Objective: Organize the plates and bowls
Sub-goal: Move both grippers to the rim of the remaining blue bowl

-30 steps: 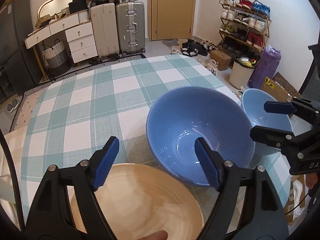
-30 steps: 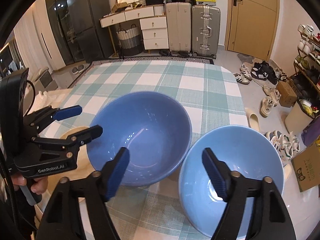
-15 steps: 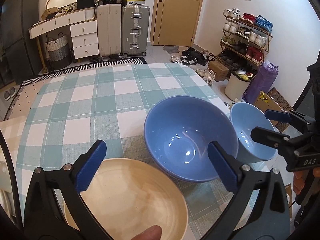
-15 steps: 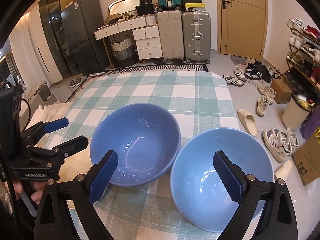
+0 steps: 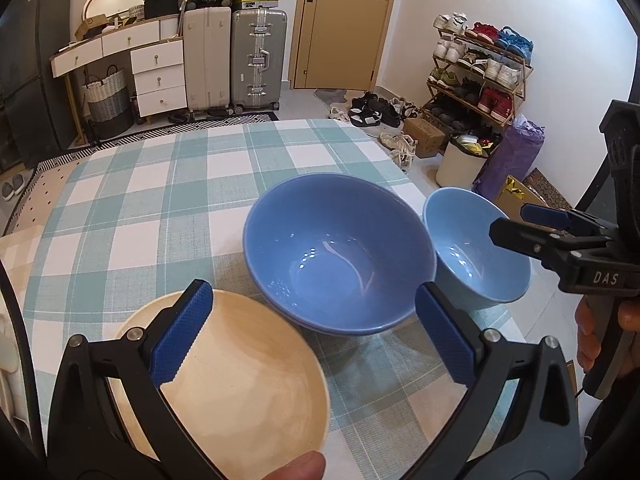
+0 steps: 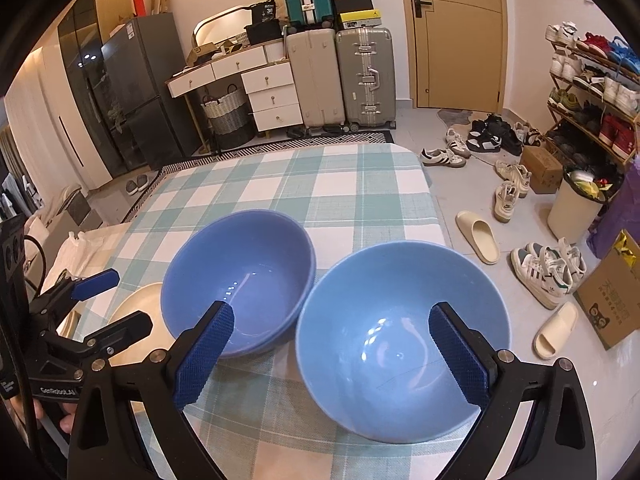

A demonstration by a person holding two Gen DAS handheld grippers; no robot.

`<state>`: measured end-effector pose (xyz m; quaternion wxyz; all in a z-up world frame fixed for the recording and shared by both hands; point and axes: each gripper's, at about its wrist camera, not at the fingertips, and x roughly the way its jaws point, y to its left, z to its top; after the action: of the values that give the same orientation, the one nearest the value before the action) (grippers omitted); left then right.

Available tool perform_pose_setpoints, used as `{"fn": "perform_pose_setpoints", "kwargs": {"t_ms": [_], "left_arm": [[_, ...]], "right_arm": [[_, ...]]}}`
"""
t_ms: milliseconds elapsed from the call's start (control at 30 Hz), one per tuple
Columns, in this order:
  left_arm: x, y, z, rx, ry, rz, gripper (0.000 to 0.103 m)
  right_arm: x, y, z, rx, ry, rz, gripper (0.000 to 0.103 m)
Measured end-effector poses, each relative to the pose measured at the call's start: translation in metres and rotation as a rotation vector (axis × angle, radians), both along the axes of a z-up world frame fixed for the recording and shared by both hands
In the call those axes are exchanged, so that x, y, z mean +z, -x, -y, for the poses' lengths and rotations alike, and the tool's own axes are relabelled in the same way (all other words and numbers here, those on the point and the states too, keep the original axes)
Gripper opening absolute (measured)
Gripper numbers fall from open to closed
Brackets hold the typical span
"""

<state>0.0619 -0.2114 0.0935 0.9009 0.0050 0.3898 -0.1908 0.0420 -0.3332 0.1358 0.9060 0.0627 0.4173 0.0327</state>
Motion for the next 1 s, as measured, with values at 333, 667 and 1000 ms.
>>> {"fn": "perform_pose_setpoints", "kwargs": {"t_ms": [333, 667, 1000], "left_arm": [[-0.006, 0.010, 0.031, -0.037, 0.000, -0.021, 0.100], [-0.012, 0.007, 0.061, -0.069, 0.009, -0.048, 0.100], [-0.020, 0.003, 0.088, -0.123, 0.031, -0.078, 0.093]], "right_arm": [[-0.002, 0.013, 0.027, -0.037, 0.017, 0.005, 0.100], [-0.006, 0.023, 0.060, -0.082, 0.019, 0.009, 0.100], [-0.010, 0.027, 0.084, -0.114, 0.018, 0.005, 0.100]]}}
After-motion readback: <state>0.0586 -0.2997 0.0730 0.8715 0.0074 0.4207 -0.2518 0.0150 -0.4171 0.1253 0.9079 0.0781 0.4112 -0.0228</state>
